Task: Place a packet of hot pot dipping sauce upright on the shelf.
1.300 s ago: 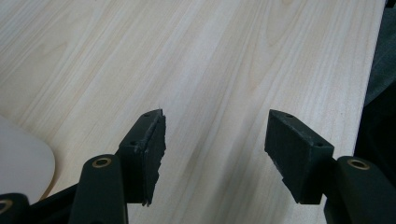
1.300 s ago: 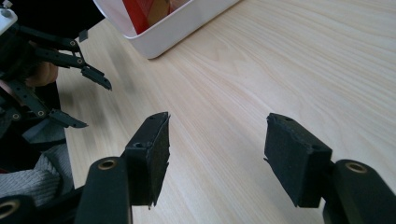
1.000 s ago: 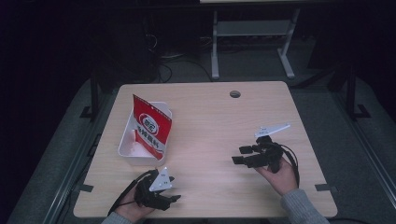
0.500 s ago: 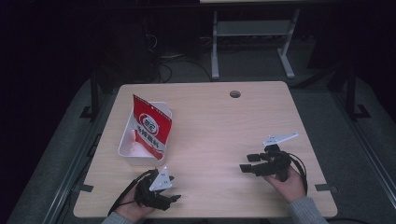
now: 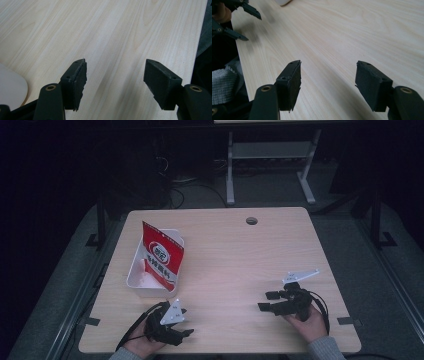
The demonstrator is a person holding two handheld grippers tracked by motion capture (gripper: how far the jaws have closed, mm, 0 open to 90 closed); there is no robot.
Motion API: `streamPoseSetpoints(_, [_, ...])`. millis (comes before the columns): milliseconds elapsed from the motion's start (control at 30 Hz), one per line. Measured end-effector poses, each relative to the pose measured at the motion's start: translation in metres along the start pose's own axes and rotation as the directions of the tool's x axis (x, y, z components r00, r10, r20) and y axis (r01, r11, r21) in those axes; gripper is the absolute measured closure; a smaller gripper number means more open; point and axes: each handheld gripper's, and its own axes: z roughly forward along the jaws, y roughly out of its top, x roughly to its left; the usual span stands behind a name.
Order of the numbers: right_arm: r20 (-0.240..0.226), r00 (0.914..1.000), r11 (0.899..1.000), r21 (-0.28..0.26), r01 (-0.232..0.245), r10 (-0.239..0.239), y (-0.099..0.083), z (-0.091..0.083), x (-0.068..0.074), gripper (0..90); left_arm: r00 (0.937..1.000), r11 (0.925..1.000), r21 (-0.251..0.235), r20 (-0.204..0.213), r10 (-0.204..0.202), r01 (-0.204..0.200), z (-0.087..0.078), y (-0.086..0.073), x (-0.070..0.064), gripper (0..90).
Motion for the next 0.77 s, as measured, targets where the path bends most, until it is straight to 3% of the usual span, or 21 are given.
streamPoseSetpoints(367, [0.04,0.9985,0.999,0.029,0.037,-0.038,-0.005,-0.003,0.007,33.1,0.9999,0.9999,-0.001,0.0,0.012,-0.012,-0.002,0.001,-0.001,32.3])
streamPoseSetpoints(767, [0.08,0.9921,0.994,0.062,0.092,-0.097,-0.002,0.006,0.015,30.4,0.9999,0.9999,-0.003,0.004,0.013,-0.013,0.0,0.001,-0.002,31.4])
